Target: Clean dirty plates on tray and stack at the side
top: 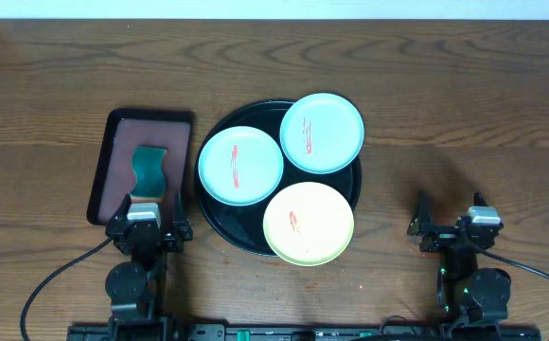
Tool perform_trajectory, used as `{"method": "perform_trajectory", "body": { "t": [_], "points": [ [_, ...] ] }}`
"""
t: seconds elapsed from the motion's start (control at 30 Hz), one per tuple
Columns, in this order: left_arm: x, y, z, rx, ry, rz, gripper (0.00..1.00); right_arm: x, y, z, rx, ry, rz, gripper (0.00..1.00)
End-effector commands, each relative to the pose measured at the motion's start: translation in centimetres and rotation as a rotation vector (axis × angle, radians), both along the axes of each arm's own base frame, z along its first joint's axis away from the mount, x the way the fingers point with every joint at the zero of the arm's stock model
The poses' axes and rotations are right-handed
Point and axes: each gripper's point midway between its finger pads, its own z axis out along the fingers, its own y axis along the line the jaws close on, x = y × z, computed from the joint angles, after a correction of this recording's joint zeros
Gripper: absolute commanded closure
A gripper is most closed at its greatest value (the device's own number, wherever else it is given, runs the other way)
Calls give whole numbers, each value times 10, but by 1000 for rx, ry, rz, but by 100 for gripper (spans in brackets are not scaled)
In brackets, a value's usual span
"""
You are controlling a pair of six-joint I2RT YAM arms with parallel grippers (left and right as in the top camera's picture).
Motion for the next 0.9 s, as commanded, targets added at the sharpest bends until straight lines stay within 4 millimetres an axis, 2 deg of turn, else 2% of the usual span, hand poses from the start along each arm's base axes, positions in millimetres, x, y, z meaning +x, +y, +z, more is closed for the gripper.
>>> {"method": "perform_trajectory", "body": {
  "t": [0.0, 0.2, 0.33, 0.47, 0.63, 0.87],
  "points": [
    [0, -4, -1, -29, 40, -19, 12, 0, -2, 8, -20, -23, -6, 1],
    [6, -4, 24, -50, 69, -17, 12, -1, -4, 25, -18, -56, -18, 1],
    [19, -4, 45, -53, 116, -17, 12, 0, -7, 38, -20, -47, -36, 1],
    [36, -4, 59, -61, 210, -23, 12, 8, -10, 59, -25, -29, -54, 1],
    [59, -10, 77, -81, 338, -59, 12, 28, -9, 91, -37, 20, -56, 1],
    [77, -11, 105, -99, 528, -60, 12, 74, 3, 122, -44, 180, -2, 1]
  ]
}}
